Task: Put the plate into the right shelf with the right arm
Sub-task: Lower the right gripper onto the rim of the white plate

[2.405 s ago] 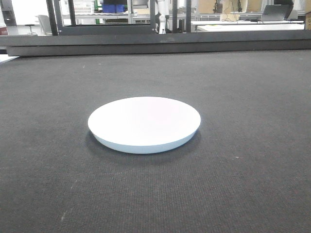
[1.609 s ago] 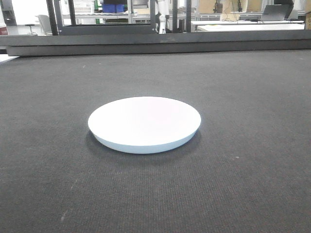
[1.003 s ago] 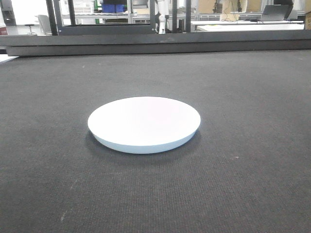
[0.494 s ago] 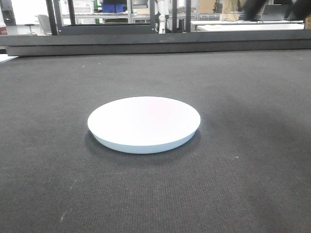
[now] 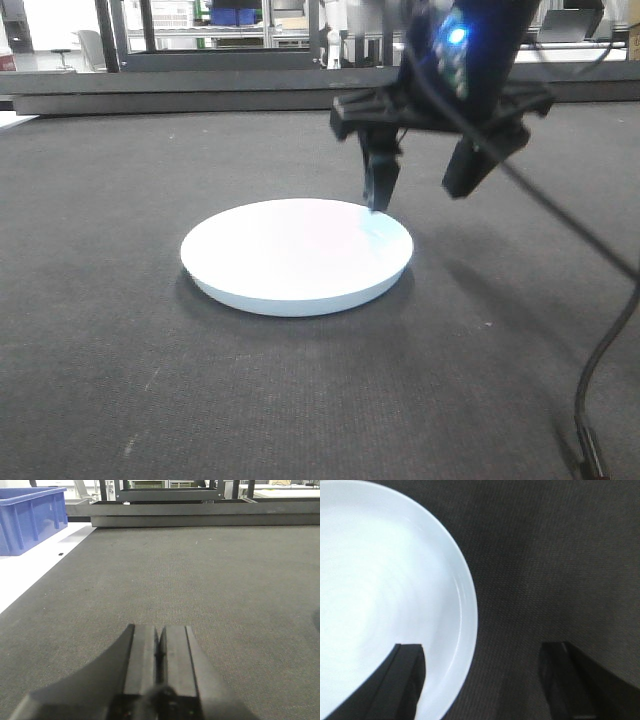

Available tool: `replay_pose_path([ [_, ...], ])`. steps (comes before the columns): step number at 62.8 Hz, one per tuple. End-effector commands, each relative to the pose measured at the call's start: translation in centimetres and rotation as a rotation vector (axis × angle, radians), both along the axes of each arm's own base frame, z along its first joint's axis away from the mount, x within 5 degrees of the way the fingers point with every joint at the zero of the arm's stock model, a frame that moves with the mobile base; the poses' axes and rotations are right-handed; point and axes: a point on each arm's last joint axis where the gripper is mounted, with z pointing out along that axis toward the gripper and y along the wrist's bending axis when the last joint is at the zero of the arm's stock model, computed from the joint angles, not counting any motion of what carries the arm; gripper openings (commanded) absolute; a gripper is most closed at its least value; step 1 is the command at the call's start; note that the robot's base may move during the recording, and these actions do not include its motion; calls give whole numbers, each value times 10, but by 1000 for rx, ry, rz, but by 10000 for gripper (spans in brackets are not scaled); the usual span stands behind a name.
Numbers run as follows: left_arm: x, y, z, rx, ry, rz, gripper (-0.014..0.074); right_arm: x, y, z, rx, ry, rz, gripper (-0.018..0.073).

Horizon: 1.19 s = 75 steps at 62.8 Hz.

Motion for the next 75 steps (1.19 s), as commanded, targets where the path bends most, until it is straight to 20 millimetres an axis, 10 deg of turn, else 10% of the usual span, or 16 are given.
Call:
replay_pose_path([
  [1,-1,2,5,-7,-85,18,-47,6,6,22,52,-117,21,569],
  [15,-1,2,5,-7,-85,18,-47,12,15,8,63,-127,38,542],
  [33,-1,2,5,-7,-85,18,-47,15,16,1,36,-128,53,253],
  [50,-1,2,5,-7,-85,18,-47,17,16,-10,5,-106,60,237],
  [59,-1,2,5,-7,-85,18,-47,17,15,-10,-23,-106,70,39],
  [75,-1,2,5,-7,-85,18,-47,11,8,6,-48,-124,73,55],
])
